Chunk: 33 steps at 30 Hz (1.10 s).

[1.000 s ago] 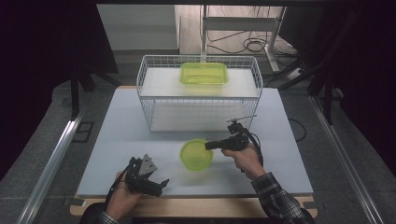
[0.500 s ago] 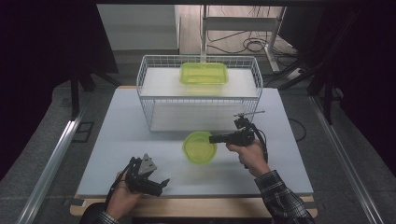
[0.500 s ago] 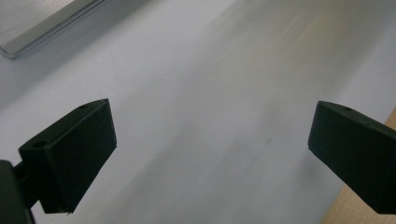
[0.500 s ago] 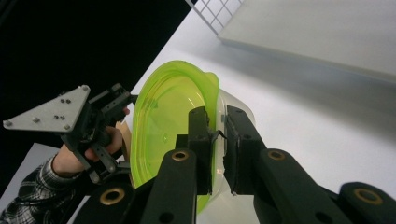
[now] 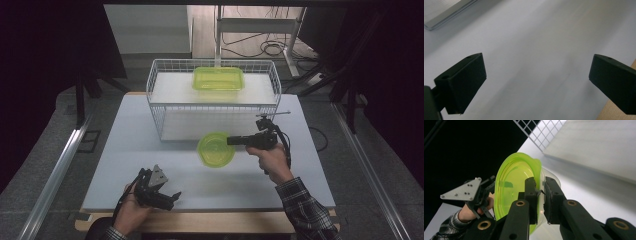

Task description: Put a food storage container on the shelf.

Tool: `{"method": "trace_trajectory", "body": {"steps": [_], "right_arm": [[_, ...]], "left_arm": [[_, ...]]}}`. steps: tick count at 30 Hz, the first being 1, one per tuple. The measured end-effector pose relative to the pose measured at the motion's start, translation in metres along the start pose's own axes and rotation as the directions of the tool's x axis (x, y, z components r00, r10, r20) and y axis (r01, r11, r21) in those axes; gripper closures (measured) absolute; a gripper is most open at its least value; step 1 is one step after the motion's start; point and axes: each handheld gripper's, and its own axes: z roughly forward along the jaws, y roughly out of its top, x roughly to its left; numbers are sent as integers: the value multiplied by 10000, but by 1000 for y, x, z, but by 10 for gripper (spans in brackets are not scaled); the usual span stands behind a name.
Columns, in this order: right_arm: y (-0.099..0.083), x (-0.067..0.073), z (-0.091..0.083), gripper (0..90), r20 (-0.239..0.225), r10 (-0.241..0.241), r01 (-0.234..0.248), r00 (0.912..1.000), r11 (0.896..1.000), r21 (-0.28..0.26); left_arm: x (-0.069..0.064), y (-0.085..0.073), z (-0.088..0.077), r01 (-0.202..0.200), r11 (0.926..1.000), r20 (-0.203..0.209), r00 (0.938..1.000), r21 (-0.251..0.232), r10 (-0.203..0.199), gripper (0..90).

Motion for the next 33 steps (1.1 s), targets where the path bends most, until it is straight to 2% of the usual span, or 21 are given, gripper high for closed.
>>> {"method": "trace_trajectory", "body": {"steps": [6, 11, 22, 33], "right_arm": [[10, 5, -12, 814, 70, -12, 15, 10000, 9994, -339], [18, 8, -23, 814, 96, 11, -5, 10000, 9980, -627], [39, 17, -39, 814, 92, 78, -68, 9999, 9943, -1063], [62, 30, -50, 814, 51, -28, 35, 10000, 9902, -1399]], "left_arm": [[3, 0, -3, 227, 9992, 256, 9994, -326, -219, 5], [4, -1, -3, 300, 9989, 226, 9993, -368, -292, 3], [3, -1, -1, 118, 9998, 49, 9999, -131, -117, 3], [3, -2, 2, 102, 9999, 63, 9999, 100, -103, 0]]}}
